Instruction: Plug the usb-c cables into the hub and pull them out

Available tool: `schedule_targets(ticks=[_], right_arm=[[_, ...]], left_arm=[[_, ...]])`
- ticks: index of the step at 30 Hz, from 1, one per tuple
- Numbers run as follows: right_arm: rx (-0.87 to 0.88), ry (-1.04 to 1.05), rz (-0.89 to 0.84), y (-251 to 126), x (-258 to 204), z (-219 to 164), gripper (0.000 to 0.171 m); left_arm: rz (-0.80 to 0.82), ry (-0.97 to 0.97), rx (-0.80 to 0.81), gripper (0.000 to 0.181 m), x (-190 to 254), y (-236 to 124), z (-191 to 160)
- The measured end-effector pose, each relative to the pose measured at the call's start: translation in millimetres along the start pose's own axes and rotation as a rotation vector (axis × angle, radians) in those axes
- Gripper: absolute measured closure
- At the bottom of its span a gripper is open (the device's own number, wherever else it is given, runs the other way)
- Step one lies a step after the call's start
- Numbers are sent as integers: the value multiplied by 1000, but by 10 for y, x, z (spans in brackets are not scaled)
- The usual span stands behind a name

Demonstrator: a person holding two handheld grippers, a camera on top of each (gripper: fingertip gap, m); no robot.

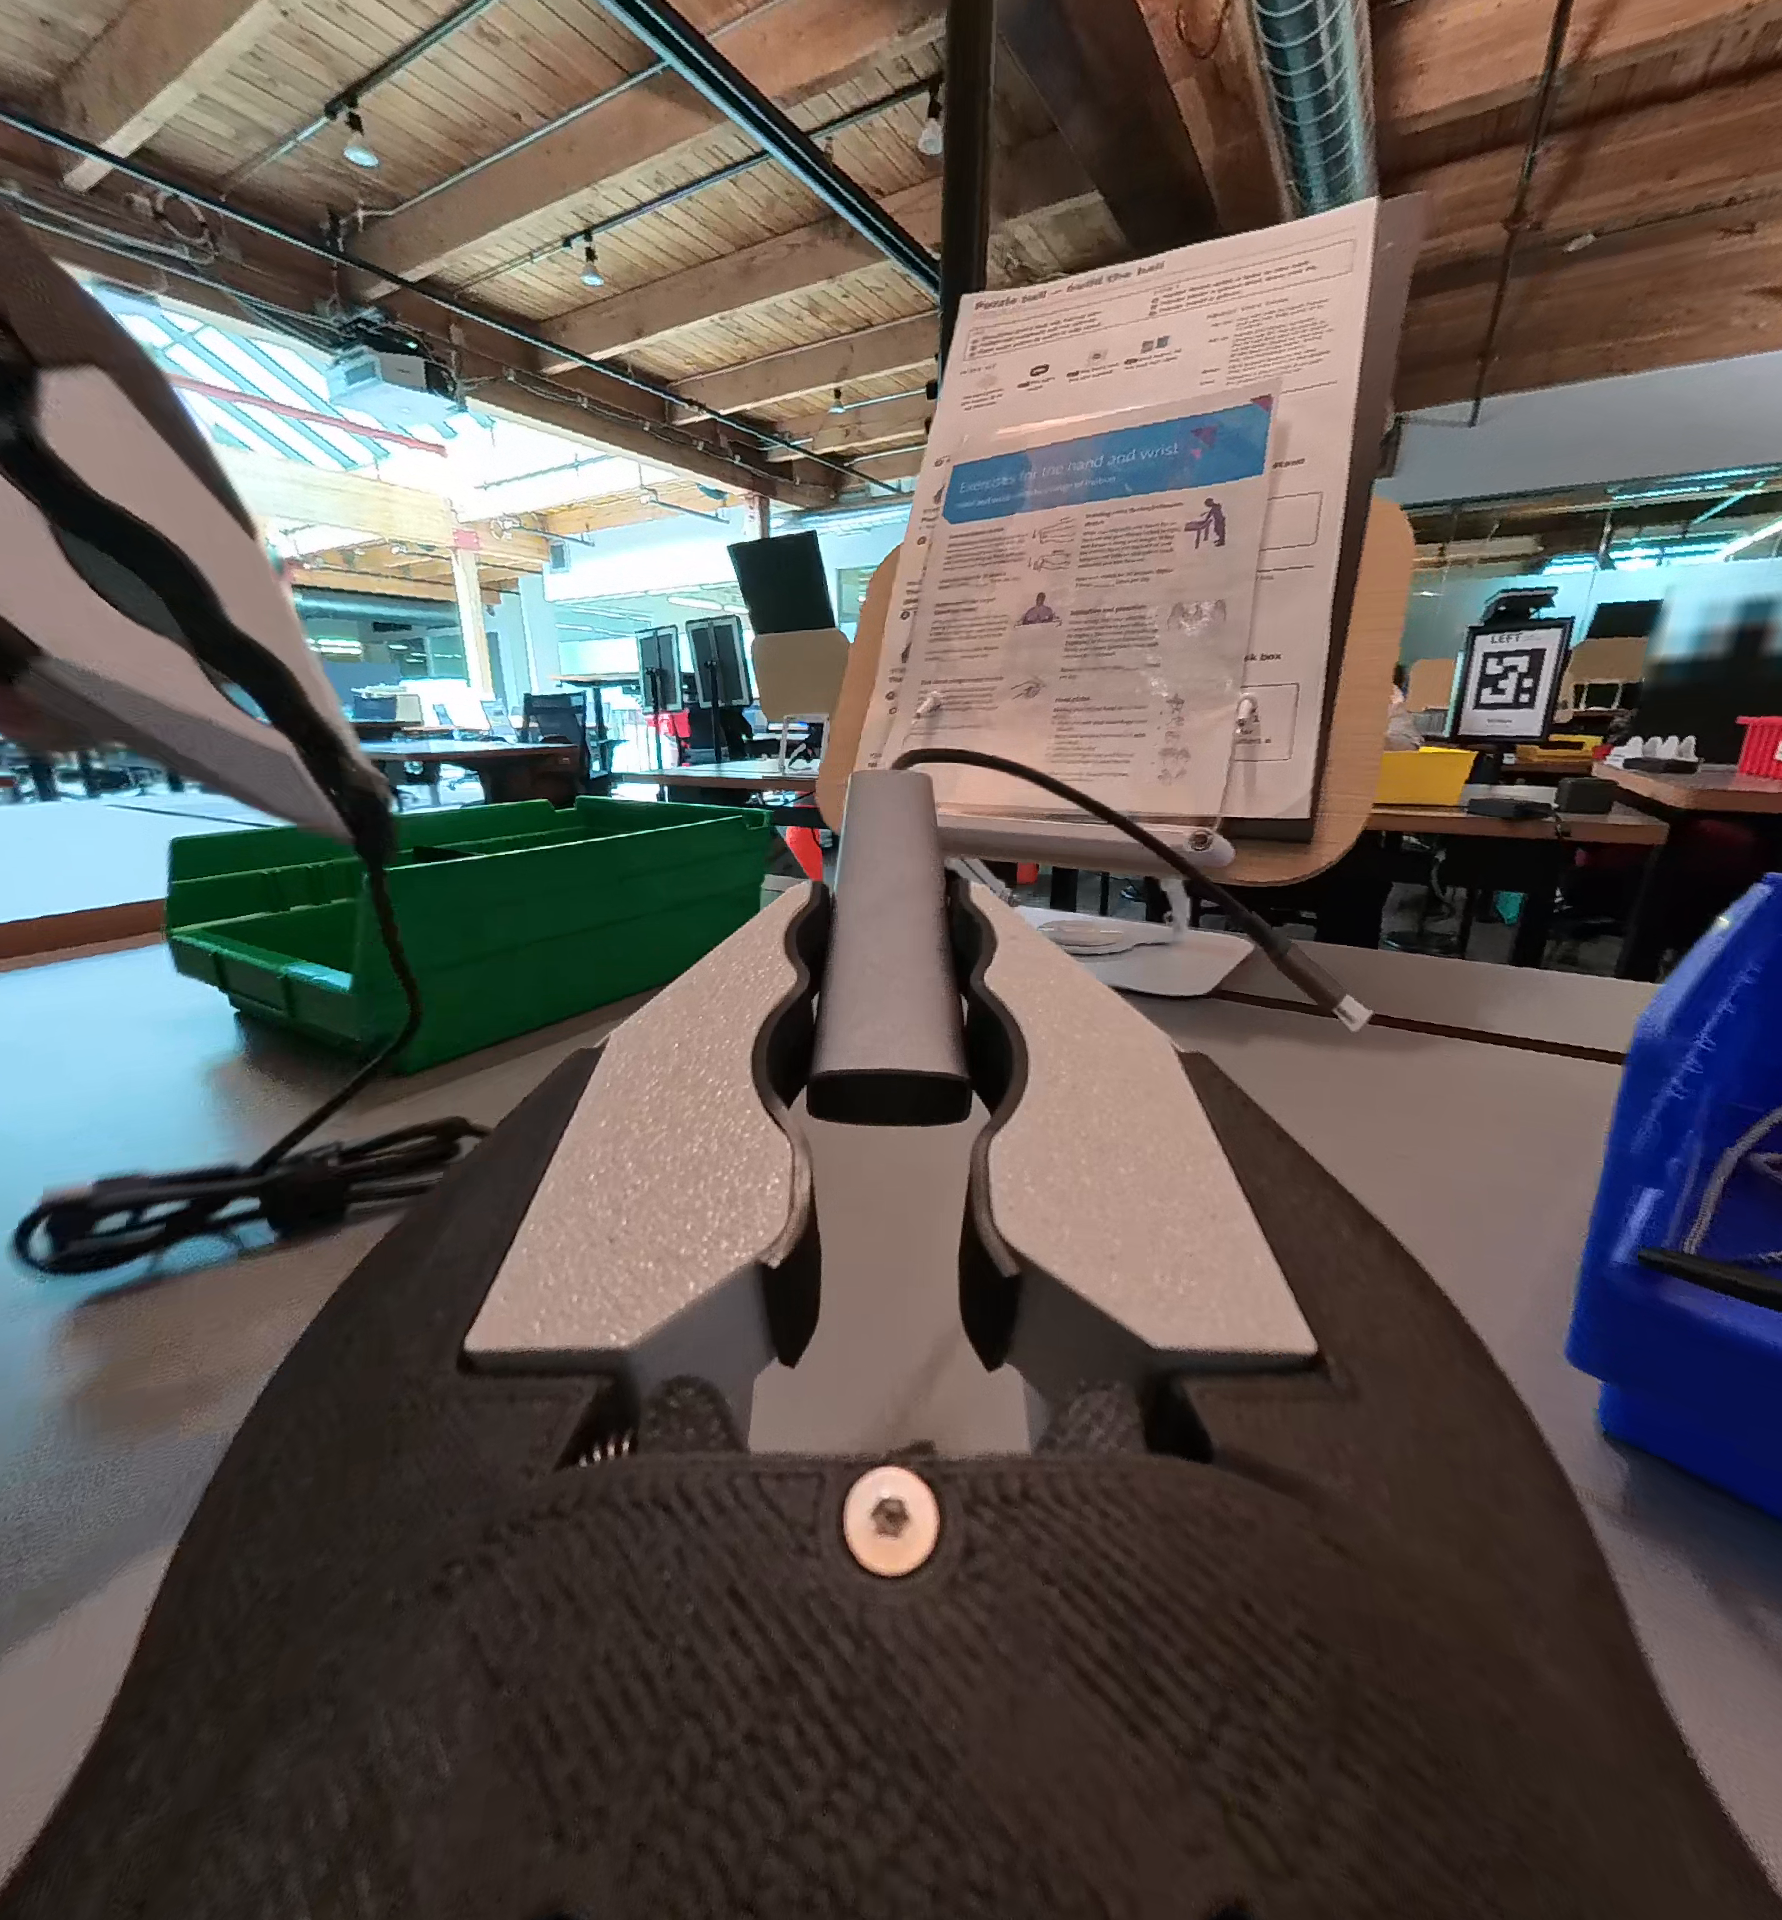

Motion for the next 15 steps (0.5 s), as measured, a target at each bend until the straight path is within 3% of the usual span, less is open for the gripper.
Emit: schedule_targets(ticks=[1,5,9,13,15], right_arm=[[3,-1,-11,-15,33,5,149],[0,-22,-77,-97,238,28,149],[19,15,-113,-166,379,47,149],[10,0,-99,-152,359,43,149],[3,-19,-88,-136,335,39,149]], left_arm=[[-39,24,20,177,65,152,143],[-234,78,66,171,387,768,476],[-515,16,185,163,586,1059,548],[-516,-23,216,150,291,1071,451],[-515,-60,209,151,81,1046,383]])
Point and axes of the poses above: each gripper's, where its closed fingertips meet, y out along the fingers, z out of its top, x = y × z across the jaws, the point moved 9 cm from there along -y, back along the fingers, and after that the axes turned 2 degrees about z, right-handed, at the moved point
